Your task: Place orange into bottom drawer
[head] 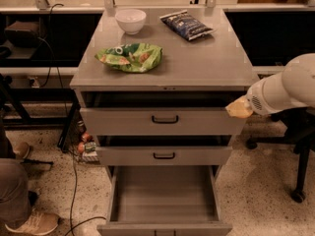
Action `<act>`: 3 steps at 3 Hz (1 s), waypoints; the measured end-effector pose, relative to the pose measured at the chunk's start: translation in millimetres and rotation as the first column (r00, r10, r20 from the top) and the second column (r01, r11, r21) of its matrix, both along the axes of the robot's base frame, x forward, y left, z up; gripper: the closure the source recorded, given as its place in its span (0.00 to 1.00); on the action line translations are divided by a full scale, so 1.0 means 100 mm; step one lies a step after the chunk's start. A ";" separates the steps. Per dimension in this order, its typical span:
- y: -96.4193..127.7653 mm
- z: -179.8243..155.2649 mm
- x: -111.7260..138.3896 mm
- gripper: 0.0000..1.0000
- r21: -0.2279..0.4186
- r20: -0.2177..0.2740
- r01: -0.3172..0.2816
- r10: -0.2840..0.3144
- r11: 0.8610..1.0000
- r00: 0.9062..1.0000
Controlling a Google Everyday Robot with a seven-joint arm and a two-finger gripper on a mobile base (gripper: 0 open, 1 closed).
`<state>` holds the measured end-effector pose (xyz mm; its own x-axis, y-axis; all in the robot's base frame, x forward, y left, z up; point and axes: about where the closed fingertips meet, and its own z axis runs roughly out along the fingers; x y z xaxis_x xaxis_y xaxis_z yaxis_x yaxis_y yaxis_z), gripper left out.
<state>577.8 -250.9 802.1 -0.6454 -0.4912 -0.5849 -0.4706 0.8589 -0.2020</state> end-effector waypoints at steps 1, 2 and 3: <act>0.19 -0.48 -0.13 1.00 0.057 -0.064 -0.026 0.030 0.998 0.997; 0.40 -0.89 -0.22 1.00 0.094 -0.106 -0.049 0.059 0.994 0.993; 0.52 -1.17 -0.26 1.00 0.110 -0.128 -0.054 0.068 0.993 0.989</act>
Offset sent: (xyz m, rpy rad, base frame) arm -0.0291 0.0504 -0.1145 0.1244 0.1414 0.0713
